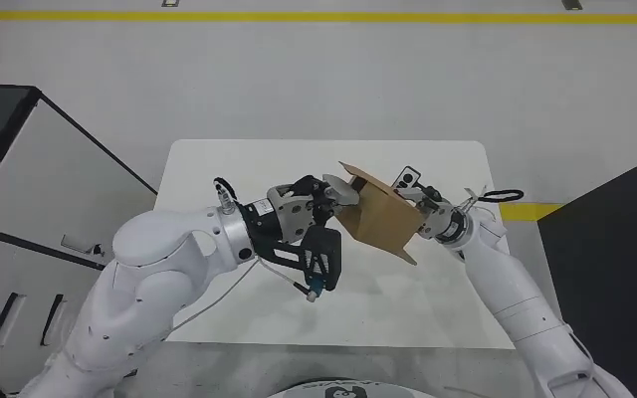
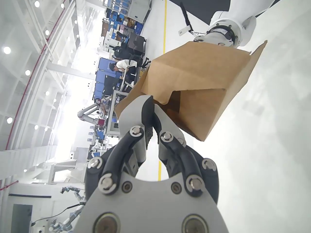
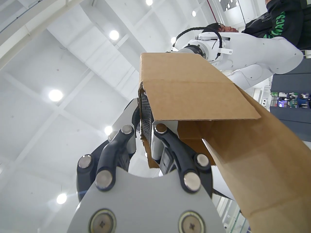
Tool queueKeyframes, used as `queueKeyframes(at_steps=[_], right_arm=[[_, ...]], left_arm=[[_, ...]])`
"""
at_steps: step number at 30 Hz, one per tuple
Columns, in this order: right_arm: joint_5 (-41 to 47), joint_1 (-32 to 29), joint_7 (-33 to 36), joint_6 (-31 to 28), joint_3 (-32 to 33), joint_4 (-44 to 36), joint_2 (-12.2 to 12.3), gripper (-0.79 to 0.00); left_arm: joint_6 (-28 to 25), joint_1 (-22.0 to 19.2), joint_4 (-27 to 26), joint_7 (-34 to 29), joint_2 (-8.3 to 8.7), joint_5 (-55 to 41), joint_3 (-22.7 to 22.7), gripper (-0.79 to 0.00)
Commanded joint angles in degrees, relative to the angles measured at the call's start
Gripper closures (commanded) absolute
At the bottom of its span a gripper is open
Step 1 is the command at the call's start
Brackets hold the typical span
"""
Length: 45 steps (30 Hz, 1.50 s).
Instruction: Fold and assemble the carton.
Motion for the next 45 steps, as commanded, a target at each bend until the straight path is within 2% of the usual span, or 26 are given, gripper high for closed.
queueKeyframes(at_steps=[1,16,33,45], right_arm=[[-0.1,0.0,0.1,-0.1,0.0,0.0,0.0,0.0],[-1.0,0.8,2.8,-0.6,-0.1,0.6,-0.4,0.0],[-2.6,1.6,7.1,-2.5,0.0,1.3,-0.7,0.0],[-2.7,1.5,7.3,-2.8,-0.1,0.6,-0.8,0.0]], left_arm=[[-0.1,-0.6,0.2,-0.5,-0.16,-0.2,1.1,0.0],[-1.1,-3.6,1.7,-2.0,-0.98,-1.9,5.0,0.0],[-1.7,-4.4,3.9,0.2,-1.31,-6.0,5.2,0.0],[-2.4,-4.5,3.9,0.3,-1.32,-6.2,5.3,0.0]])
